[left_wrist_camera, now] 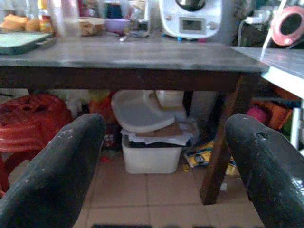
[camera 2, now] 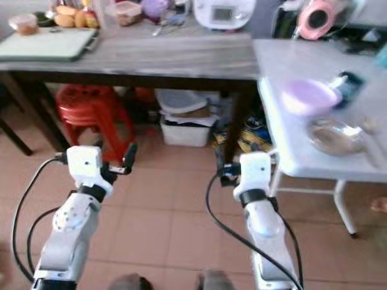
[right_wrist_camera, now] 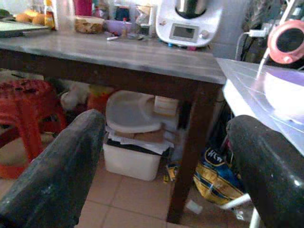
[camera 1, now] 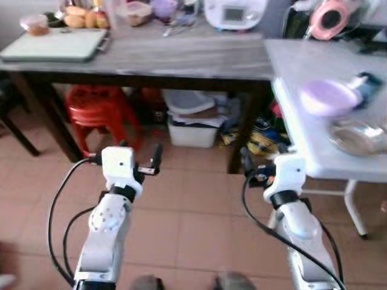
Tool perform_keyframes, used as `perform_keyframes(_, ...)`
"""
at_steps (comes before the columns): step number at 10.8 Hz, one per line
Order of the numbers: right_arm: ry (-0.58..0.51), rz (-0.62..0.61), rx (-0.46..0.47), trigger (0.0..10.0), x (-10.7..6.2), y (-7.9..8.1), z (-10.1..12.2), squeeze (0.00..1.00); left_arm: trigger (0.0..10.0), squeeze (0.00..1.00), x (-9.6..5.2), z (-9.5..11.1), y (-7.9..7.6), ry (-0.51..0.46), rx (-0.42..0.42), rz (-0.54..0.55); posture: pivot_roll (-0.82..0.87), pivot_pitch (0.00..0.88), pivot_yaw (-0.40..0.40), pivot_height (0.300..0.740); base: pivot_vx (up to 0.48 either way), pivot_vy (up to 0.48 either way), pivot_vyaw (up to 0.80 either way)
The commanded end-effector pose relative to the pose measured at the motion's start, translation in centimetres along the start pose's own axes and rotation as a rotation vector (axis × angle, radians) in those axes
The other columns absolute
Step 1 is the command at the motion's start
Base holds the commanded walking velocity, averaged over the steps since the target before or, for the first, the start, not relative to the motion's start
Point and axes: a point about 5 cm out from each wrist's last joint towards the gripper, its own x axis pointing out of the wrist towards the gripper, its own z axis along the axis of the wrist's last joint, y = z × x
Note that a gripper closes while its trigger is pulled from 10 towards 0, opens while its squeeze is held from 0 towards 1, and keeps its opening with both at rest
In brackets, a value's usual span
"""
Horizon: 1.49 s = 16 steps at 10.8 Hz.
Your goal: Setting the table
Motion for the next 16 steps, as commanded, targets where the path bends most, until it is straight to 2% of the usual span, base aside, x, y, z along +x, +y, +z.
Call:
perform_keyframes(1,-0.006,-0.004,-0.007,10.0,-0.1,-0.1,0.2,0.0,10.0,0.0,0.1,0.1,-0.3,0.005,0.004,-0.016,-0.04,0.103,0.021,0.74,0.0,-0.352,0.0)
perform_keyframes(9,-0.036,0.008,-0.058,10.0,0.2,-0.1,0.7,0.0,10.0,0.0,0.2,0.0,-0.4,0.014,0.02,-0.01,-0.04,0.107,0.024,0.74,0.0,-0.375,0.0)
perform_keyframes(11,-0.021,-0.047,-0.081,10.0,-0.1,-1.0,0.5,0.0,10.0,0.0,0.1,0.2,-0.6,-0.018,0.019,-0.002,-0.05,0.115,0.026,0.74,0.0,0.0,0.0)
perform_keyframes(12,-0.02,-0.029,-0.111,10.0,0.0,-0.8,0.6,0.0,10.0,0.0,0.2,0.4,-0.8,-0.024,0.021,-0.039,-0.05,0.116,0.027,0.74,0.0,0.0,0.0)
perform_keyframes(14,-0.015,-0.079,-0.167,10.0,0.1,-0.8,0.6,0.0,10.0,0.0,0.1,0.7,-1.3,-0.042,-0.004,-0.081,-0.05,0.119,0.027,0.74,0.15,0.0,0.0)
perform_keyframes(16,-0.016,-0.078,-0.164,10.0,0.3,-0.7,0.6,0.0,10.0,0.0,0.0,0.7,-1.5,-0.044,-0.016,-0.092,-0.06,0.124,0.027,0.74,0.332,0.0,0.0)
